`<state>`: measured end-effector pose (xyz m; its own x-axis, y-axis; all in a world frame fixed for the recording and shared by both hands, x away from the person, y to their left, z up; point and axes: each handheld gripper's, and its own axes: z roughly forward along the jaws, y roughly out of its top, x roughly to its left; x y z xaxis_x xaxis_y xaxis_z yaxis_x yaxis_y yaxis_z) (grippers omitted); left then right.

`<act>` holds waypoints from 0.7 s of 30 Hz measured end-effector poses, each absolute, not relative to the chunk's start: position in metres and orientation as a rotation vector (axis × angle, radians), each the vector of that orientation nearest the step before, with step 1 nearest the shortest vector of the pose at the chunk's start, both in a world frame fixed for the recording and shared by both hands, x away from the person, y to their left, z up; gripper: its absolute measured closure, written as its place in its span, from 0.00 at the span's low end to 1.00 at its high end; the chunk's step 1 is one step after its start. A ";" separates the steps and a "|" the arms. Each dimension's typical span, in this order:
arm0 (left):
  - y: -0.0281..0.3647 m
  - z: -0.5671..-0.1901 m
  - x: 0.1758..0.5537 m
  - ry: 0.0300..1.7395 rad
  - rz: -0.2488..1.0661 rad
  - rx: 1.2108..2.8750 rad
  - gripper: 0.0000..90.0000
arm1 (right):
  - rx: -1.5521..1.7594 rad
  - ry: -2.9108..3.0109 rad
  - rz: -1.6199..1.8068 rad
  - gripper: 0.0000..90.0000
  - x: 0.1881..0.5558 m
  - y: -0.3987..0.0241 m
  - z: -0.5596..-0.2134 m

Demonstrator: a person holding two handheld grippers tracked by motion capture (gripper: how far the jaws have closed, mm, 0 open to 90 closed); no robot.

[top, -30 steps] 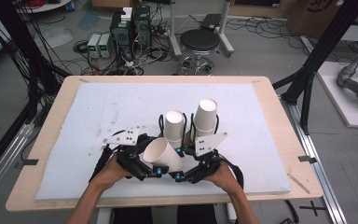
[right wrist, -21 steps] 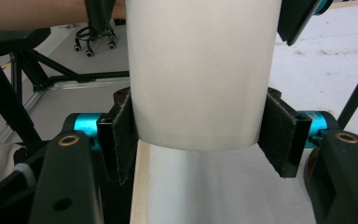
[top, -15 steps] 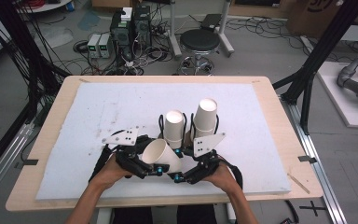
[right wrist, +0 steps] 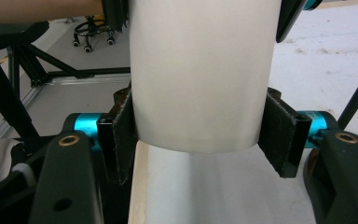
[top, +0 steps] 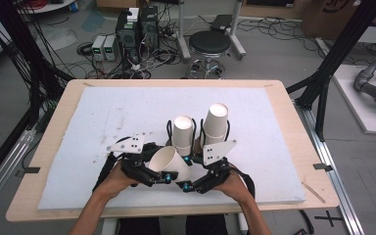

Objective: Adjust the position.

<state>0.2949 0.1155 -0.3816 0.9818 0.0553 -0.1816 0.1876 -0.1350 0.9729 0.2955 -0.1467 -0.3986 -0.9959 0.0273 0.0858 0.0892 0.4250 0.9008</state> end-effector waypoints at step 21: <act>0.120 -0.381 0.294 0.188 -0.092 1.728 0.34 | -0.163 -2.645 -1.604 0.16 0.293 -0.142 -0.398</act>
<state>0.2944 0.1200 -0.3813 0.9832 0.0729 -0.1676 0.1772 -0.1556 0.9718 0.2933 -0.1423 -0.3984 -0.9935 0.0671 0.0920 0.1126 0.4585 0.8815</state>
